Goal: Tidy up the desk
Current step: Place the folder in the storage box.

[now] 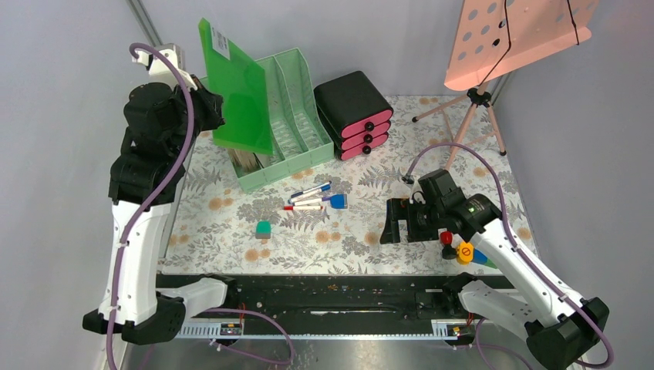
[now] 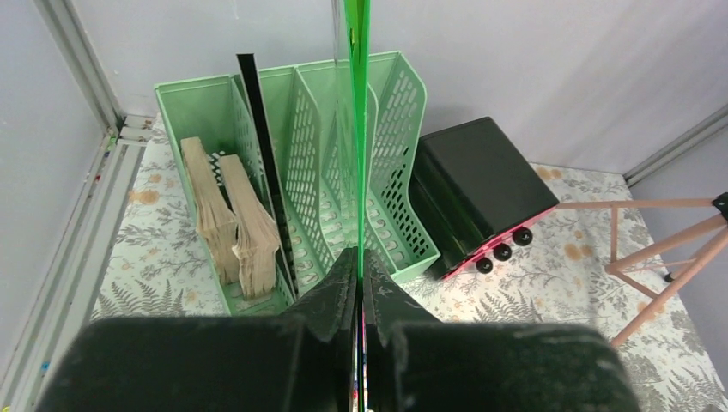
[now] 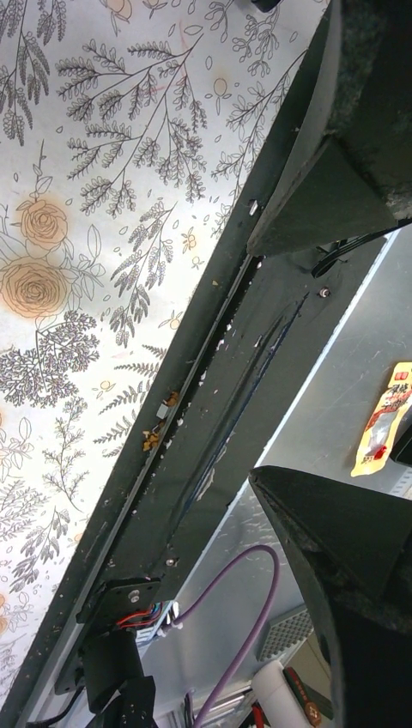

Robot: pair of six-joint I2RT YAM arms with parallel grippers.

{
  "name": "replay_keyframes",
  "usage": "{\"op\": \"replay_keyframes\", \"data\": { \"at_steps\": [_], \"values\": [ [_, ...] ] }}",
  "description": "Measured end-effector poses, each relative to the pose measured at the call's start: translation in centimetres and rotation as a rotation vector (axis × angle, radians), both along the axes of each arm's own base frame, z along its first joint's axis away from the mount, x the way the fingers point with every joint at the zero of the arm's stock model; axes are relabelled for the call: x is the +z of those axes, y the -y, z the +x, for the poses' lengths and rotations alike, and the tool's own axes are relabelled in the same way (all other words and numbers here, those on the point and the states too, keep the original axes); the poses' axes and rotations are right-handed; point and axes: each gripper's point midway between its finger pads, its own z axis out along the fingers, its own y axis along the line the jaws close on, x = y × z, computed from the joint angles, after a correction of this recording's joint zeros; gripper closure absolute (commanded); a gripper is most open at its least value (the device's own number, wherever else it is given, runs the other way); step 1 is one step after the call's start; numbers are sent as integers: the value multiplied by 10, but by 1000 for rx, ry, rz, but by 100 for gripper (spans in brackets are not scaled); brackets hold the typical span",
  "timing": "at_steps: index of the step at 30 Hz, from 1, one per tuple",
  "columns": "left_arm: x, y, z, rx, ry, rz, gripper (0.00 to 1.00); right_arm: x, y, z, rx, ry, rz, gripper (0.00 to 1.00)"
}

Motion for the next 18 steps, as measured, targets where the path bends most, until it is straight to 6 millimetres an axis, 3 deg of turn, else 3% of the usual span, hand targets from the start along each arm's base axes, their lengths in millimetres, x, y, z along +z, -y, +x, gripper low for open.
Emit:
{"op": "replay_keyframes", "data": {
  "at_steps": [9, 18],
  "values": [
    [-18, -10, 9, 63, -25, 26, 100, -5, -2, -2, 7, -11, 8, 0],
    [-23, -23, 1, 120, -11, 38, 100, -8, -1, -3, 7, -20, 3, 1]
  ]
}}
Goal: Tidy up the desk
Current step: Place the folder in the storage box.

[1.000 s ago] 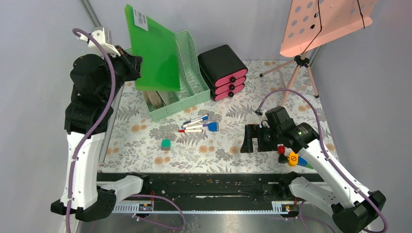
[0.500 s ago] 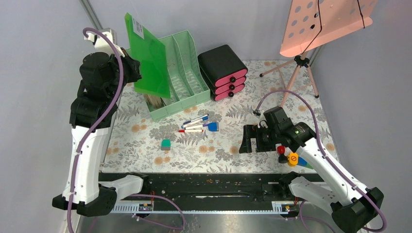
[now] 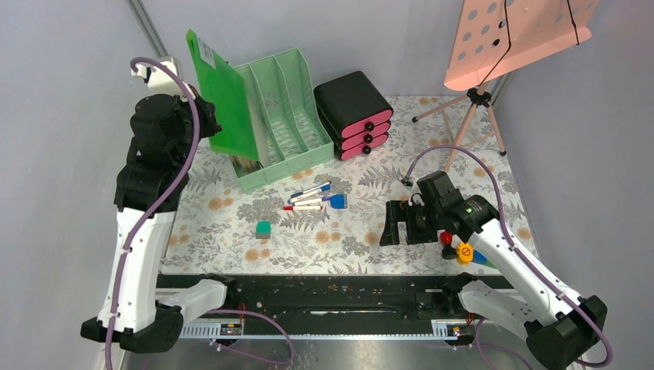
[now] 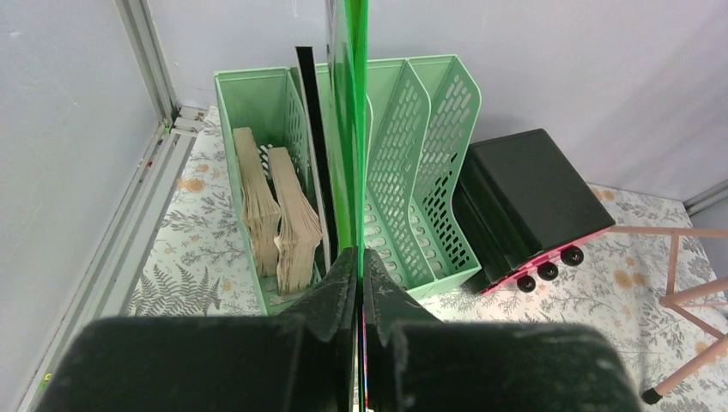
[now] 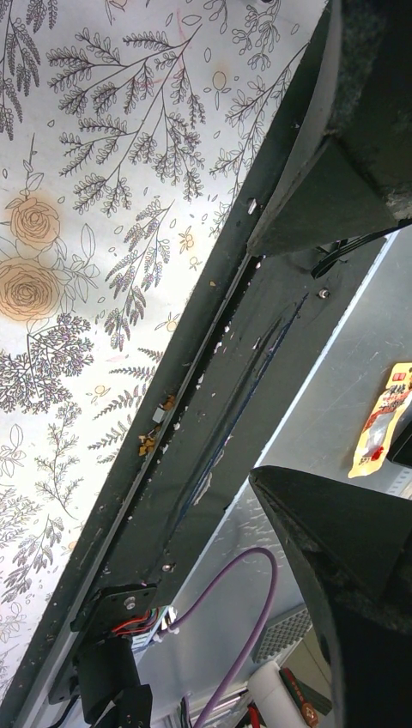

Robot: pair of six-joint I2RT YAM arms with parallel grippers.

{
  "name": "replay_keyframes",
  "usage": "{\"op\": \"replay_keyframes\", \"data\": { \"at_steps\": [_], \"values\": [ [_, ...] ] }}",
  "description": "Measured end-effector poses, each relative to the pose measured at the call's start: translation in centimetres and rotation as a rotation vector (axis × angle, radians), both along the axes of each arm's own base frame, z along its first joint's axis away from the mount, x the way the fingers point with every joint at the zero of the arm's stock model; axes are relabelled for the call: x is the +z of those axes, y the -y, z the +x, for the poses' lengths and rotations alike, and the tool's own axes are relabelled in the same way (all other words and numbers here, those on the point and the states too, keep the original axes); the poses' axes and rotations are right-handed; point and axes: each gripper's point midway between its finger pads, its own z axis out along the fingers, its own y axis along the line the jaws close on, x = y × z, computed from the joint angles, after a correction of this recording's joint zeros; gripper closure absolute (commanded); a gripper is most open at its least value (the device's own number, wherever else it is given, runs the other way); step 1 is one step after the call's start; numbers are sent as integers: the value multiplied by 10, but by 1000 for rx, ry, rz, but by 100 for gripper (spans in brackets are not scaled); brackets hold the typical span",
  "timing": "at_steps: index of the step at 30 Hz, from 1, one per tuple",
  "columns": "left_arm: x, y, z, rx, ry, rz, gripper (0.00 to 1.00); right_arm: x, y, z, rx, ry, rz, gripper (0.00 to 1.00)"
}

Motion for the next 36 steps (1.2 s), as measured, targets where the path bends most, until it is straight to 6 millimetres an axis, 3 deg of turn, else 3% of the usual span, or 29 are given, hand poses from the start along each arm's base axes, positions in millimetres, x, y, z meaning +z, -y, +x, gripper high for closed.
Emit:
{"op": "replay_keyframes", "data": {
  "at_steps": [10, 21, 36],
  "values": [
    [-3, -6, 2, 35, 31, 5, 100, -5, 1, -2, -1, -16, -8, 0],
    [-20, 11, 54, 4, -82, 29, 100, -12, 3, -6, -2, -36, -18, 0],
    [-42, 15, 85, -1, -157, 75, 100, -18, 4, -8, -2, -52, -29, 0]
  ]
}}
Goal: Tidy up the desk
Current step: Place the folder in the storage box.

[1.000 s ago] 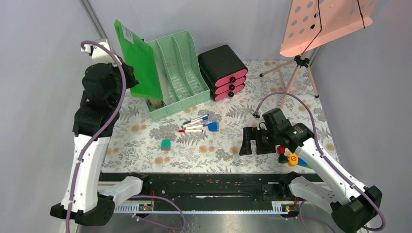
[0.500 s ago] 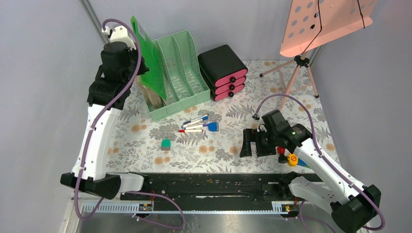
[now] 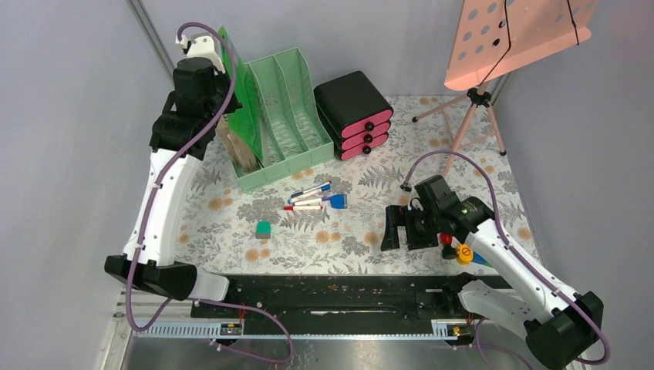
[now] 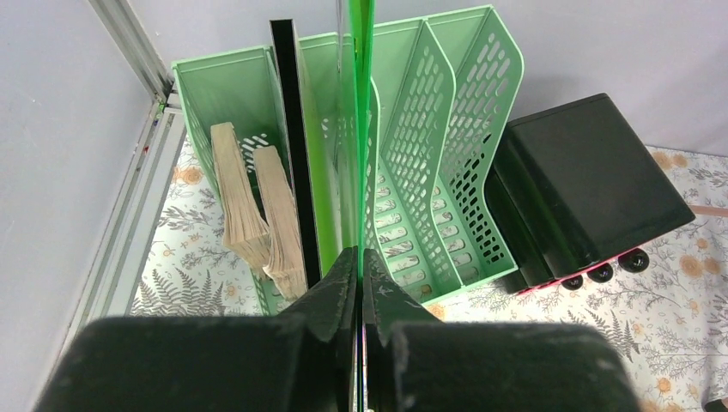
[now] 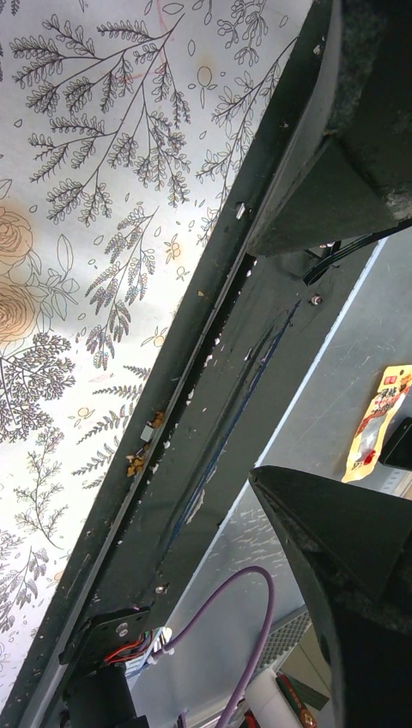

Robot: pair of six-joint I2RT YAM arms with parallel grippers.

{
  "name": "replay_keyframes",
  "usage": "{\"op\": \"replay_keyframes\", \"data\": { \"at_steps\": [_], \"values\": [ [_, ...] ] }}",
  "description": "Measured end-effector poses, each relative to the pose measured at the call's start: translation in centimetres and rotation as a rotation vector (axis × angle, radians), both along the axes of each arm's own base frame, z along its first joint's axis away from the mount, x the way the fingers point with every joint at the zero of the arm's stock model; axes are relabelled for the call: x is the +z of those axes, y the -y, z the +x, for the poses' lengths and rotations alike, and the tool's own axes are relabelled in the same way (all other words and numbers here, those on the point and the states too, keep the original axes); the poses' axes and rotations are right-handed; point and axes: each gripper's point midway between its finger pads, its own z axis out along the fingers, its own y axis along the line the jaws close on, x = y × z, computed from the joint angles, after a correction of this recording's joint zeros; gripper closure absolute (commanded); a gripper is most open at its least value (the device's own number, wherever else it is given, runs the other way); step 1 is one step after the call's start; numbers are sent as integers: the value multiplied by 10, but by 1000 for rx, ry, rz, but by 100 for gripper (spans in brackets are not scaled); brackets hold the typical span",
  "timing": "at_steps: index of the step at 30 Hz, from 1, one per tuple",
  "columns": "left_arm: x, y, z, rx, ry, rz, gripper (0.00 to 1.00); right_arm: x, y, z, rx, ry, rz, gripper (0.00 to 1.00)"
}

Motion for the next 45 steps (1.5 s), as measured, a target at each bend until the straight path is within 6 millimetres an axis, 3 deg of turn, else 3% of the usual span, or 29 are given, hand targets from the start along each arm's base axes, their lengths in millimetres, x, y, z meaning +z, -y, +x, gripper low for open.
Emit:
{"op": "replay_keyframes", "data": {
  "at_steps": [14, 22, 36, 45],
  "values": [
    [5, -1, 15, -6, 28, 20, 100, -4, 1, -1, 0, -11, -7, 1],
    [4, 0, 13, 11, 26, -26, 100, -4, 1, -1, 0, -11, -7, 1],
    [-21, -6, 0, 40, -73, -30, 100, -6, 0, -1, 0, -20, -12, 1],
    [-21, -13, 18, 64, -74, 18, 100, -6, 1, -1, 0, -20, -12, 1]
  ]
}}
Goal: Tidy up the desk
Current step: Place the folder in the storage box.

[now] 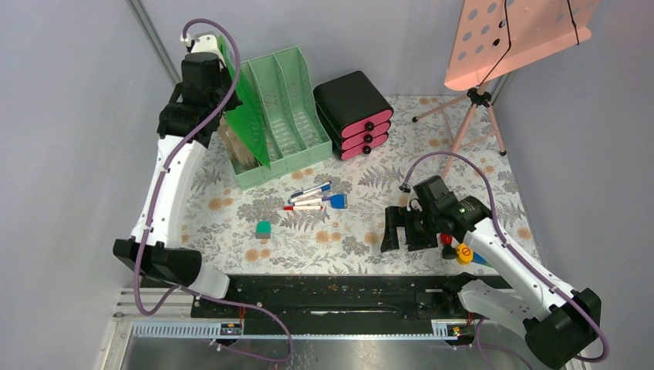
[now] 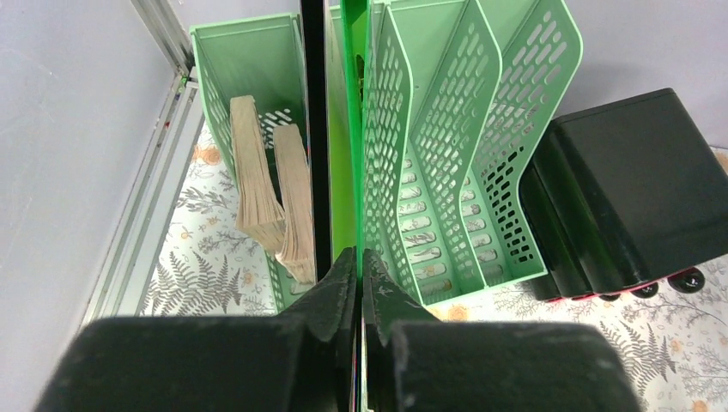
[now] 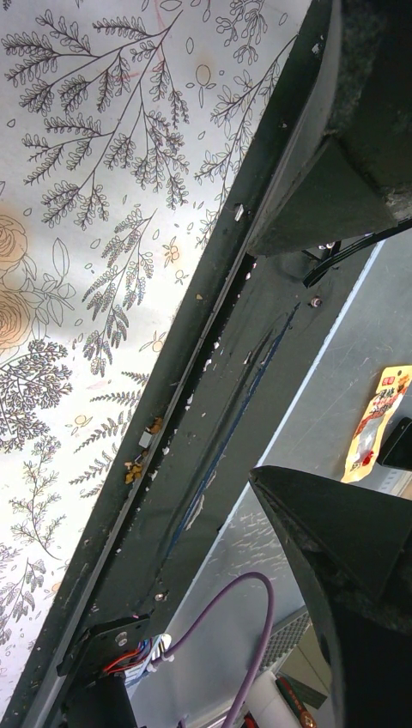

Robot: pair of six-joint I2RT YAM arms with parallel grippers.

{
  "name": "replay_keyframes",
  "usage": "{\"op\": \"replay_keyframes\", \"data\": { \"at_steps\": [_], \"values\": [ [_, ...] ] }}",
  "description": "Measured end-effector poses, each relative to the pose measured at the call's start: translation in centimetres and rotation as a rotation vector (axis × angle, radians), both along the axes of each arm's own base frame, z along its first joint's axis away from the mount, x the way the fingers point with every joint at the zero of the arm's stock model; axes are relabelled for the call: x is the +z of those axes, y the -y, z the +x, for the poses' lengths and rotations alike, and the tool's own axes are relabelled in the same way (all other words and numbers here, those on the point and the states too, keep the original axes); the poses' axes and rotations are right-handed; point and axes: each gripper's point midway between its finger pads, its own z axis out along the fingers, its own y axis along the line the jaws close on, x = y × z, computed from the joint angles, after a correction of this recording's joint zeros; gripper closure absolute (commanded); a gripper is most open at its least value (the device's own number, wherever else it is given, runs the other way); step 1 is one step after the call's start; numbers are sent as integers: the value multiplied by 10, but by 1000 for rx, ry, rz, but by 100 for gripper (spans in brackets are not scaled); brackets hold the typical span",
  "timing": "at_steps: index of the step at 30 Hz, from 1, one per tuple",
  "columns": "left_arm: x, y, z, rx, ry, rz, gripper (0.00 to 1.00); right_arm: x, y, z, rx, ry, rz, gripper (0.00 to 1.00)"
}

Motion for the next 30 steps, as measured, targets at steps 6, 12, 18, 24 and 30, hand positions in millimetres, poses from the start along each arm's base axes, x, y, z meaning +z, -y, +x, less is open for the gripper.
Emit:
{"op": "replay_keyframes", "data": {
  "at_steps": [6, 12, 18, 24, 30],
  "values": [
    [-3, -2, 16, 1, -7, 23, 100, -1, 0, 0, 0, -6, -4, 1],
    [-3, -2, 24, -2, -9, 38, 100, -2, 0, 0, 0, -7, -5, 1],
    [0, -4, 24, -3, -6, 51, 100, -2, 0, 0, 0, -9, -6, 1],
    [0, -9, 22, 2, 0, 65, 100, -2, 0, 0, 0, -11, -7, 1],
    [2, -24, 22, 26, 2, 83, 100, -2, 0, 0, 0, -11, -7, 1]
  ]
}}
